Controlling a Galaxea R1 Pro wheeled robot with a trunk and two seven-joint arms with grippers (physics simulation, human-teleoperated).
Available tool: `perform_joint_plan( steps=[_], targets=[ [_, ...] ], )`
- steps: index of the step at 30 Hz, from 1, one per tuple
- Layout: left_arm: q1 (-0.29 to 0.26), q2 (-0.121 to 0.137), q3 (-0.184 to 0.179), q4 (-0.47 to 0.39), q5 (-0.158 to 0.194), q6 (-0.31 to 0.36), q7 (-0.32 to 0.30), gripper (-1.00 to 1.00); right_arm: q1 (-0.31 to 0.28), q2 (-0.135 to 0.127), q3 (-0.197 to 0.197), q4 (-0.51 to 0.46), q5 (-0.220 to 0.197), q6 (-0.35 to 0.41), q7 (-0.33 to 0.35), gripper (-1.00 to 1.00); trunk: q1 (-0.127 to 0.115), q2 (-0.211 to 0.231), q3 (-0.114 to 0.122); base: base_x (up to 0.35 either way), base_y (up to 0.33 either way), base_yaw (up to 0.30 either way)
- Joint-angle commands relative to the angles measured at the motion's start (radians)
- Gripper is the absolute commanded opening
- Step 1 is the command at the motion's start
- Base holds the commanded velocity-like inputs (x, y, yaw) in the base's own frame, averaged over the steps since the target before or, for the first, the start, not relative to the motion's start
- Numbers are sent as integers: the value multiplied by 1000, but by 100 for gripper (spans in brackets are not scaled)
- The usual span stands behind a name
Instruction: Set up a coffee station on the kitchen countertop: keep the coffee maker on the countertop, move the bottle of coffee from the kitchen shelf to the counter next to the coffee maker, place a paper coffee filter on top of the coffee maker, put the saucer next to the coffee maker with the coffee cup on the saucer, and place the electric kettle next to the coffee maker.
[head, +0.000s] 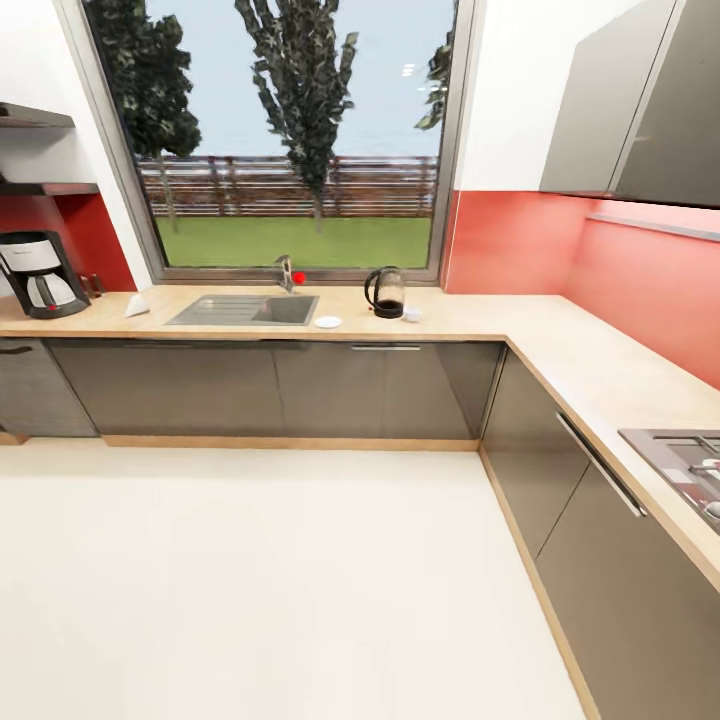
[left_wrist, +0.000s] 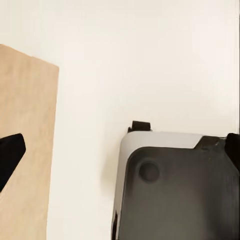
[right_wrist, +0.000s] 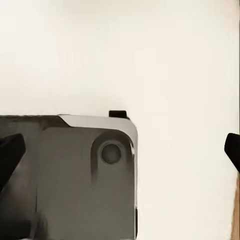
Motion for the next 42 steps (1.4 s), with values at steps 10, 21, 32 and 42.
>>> perform_joint_plan(
  steps=[10, 21, 32, 42],
  targets=[
    [-23, -9, 4, -155, 9, -81, 0, 100, -1, -4, -1, -197, -5, -116, 0, 100, 0, -2, -2, 0, 0, 0],
    [-7, -10, -3, -183, 7, -95, -17, 100, -4, -4, -2, -221, -4, -289, 0, 100, 0, -2, -2, 0, 0, 0],
    [-16, -3, 3, -188, 7, -92, -3, 100, -4, -9, -25, -219, -3, -296, 1, 100, 0, -2, -2, 0, 0, 0],
    [-7, 2, -8, -190, -5, -96, -10, 100, -4, -13, -103, -218, 0, -296, 11, 100, 0, -2, -2, 40, 0, 0]
  ],
)
